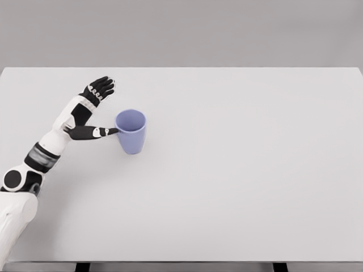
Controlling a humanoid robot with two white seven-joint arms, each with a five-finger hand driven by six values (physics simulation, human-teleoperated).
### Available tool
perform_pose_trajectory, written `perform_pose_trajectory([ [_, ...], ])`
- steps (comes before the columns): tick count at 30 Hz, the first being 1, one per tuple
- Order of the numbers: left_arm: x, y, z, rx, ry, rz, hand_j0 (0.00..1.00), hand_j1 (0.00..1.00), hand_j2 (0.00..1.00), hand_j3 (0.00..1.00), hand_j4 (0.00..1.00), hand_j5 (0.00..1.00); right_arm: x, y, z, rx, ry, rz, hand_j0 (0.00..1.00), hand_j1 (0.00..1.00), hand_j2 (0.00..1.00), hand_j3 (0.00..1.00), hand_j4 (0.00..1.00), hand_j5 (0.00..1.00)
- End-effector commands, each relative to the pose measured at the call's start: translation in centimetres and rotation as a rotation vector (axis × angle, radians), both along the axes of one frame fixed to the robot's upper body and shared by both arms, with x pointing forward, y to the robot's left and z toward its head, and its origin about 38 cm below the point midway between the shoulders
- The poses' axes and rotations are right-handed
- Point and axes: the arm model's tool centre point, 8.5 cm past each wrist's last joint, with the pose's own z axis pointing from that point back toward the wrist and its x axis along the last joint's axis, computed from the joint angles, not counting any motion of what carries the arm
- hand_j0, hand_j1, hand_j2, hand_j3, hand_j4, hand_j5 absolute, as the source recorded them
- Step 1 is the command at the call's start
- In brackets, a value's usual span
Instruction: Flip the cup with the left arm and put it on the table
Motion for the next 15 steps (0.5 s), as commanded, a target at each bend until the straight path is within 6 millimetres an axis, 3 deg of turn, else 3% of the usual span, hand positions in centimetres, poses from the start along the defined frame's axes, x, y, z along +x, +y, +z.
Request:
perform_pose_trajectory([
  [1,-0.1,5.0,2.9,0.079,-0.045,0.059,1.0,1.0,1.0,1.0,1.0,1.0,0.0,0.0,0.0,0.0,0.0,0.0,1.0,1.0,1.0,1.0,1.0,1.0],
  [5,-0.2,13.2,7.9,0.317,-0.073,0.146,1.0,1.0,1.0,1.0,1.0,1.0,0.0,0.0,0.0,0.0,0.0,0.0,1.0,1.0,1.0,1.0,1.0,1.0],
  [7,-0.4,13.5,8.9,0.475,-0.088,0.118,1.0,1.0,1.0,1.0,1.0,1.0,0.0,0.0,0.0,0.0,0.0,0.0,1.0,1.0,1.0,1.0,1.0,1.0],
  [10,1.3,10.7,10.1,0.946,-0.175,0.003,1.0,1.0,1.0,1.0,1.0,1.0,0.0,0.0,0.0,0.0,0.0,0.0,1.0,1.0,1.0,1.0,1.0,1.0],
  [15,1.6,11.0,10.3,1.067,-0.175,-0.016,1.0,1.0,1.0,1.0,1.0,1.0,0.0,0.0,0.0,0.0,0.0,0.0,1.0,1.0,1.0,1.0,1.0,1.0],
])
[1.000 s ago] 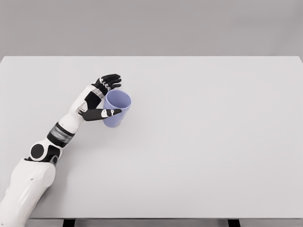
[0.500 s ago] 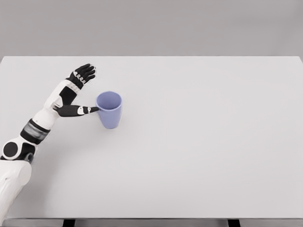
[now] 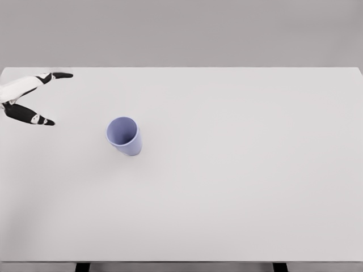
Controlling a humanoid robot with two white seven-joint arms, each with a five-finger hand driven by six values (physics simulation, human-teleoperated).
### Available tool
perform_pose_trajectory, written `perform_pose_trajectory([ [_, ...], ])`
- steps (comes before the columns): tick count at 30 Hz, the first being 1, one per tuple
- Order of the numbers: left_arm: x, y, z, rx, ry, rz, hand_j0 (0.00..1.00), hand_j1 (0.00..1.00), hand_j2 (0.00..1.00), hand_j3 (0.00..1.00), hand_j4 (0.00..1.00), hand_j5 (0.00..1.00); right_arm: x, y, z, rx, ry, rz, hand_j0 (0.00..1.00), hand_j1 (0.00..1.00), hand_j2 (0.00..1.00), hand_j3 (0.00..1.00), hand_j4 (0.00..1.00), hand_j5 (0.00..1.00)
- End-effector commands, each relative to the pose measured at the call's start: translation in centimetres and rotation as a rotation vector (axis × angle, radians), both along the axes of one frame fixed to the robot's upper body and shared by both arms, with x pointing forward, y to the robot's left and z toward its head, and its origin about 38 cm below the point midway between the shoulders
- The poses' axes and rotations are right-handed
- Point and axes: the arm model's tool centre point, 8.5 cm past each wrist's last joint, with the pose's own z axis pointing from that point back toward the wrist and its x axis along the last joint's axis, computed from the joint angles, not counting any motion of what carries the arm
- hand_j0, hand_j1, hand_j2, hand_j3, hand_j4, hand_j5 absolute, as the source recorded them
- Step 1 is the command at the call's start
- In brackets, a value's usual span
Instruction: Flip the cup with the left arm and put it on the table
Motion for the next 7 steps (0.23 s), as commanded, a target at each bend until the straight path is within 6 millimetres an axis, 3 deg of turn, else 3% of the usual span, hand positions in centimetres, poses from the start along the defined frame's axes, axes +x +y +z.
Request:
perform_pose_trajectory([
  [1,-0.13,0.24,-0.77,0.124,0.018,-0.002,1.0,1.0,1.0,1.0,1.0,1.0,0.0,0.0,0.0,0.0,0.0,0.0,1.0,1.0,1.0,1.0,1.0,1.0],
  [7,-0.05,0.26,-0.75,0.127,0.017,0.0,1.0,1.0,1.0,1.0,1.0,1.0,0.0,0.0,0.0,0.0,0.0,0.0,1.0,1.0,1.0,1.0,1.0,1.0],
])
